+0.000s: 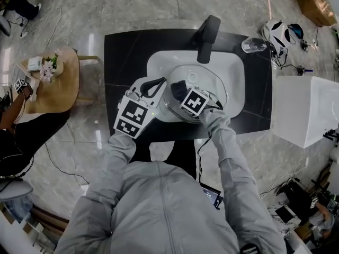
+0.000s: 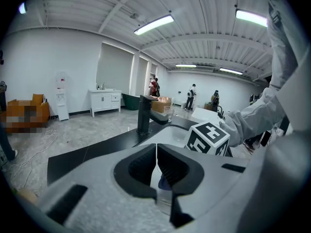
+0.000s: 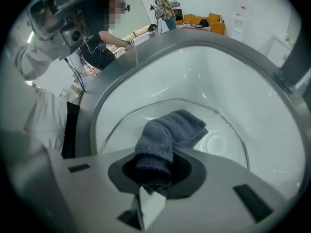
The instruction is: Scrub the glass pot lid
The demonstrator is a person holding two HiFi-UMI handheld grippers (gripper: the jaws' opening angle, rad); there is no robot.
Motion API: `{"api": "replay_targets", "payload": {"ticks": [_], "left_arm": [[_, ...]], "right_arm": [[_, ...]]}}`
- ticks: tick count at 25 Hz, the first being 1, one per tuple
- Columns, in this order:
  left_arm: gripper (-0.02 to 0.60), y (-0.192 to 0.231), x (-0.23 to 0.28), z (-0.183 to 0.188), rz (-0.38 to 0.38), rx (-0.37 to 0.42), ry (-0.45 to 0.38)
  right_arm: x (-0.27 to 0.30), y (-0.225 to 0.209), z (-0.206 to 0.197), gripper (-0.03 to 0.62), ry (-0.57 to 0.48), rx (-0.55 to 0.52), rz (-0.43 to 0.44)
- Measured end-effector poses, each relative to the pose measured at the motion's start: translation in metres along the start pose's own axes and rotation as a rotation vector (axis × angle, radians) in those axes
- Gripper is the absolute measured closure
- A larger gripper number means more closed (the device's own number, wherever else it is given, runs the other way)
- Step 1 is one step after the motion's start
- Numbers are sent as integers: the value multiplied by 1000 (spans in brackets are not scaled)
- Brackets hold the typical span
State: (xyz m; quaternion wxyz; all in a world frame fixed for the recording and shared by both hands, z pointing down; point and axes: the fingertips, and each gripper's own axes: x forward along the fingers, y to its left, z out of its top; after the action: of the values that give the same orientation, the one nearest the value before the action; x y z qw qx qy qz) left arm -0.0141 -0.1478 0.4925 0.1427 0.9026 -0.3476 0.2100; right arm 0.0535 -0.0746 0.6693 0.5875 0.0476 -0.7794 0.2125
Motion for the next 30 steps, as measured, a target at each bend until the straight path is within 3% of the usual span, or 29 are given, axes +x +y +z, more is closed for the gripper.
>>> {"api": "replay_targets", "payload": {"ticks": [10, 15, 22, 26, 30], "left_arm": [[552, -4, 7, 1, -17, -2, 4], [552, -6, 9, 0, -22, -2, 8], [552, -9, 10, 1, -27, 1, 7], [552, -12, 12, 2, -36, 2, 6], [552, -15, 12, 3, -41, 4, 7]], "right_arm": [[-24, -42, -73, 516, 114, 127, -71], [-31, -55, -88, 516, 155, 82, -104], [-47, -77, -123, 516, 246, 144, -181], [-56, -91, -130, 517, 260, 117, -228], [-56, -82, -132, 517, 258, 108, -194]]}}
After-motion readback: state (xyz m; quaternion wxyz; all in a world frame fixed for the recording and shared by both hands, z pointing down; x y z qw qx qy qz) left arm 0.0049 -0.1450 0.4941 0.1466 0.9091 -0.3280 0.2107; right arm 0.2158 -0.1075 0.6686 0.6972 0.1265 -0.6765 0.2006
